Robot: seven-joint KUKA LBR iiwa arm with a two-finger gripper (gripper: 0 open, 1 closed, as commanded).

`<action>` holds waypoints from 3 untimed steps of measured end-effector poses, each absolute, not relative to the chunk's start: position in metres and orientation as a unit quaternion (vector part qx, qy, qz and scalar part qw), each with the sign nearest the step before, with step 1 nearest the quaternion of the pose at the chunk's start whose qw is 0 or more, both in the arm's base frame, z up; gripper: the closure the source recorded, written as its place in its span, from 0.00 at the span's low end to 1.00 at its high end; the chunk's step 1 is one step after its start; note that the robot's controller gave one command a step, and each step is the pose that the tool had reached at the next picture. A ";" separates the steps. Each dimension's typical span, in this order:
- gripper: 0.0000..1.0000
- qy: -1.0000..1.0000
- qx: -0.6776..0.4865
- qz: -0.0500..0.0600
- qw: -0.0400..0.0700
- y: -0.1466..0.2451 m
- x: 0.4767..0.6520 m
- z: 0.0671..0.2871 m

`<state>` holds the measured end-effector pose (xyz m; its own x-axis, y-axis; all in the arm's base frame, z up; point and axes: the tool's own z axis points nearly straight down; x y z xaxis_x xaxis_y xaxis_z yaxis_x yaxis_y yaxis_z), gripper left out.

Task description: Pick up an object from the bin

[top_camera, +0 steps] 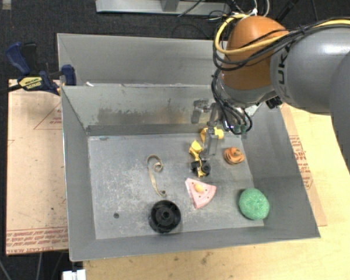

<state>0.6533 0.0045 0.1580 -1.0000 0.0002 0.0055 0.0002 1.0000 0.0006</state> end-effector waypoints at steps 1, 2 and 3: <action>0.00 -1.000 0.000 0.000 -0.001 0.004 0.655 0.163; 0.00 -1.000 -0.007 -0.001 -0.002 -0.045 0.631 0.138; 0.00 -1.000 0.013 0.000 -0.002 -0.093 0.579 0.101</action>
Offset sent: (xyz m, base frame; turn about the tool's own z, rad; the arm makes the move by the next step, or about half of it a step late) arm -0.0444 -0.0962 -0.0430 0.0332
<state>0.5791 -0.0933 0.1015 -0.9997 -0.0251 -0.0036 -0.0251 0.9997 -0.0001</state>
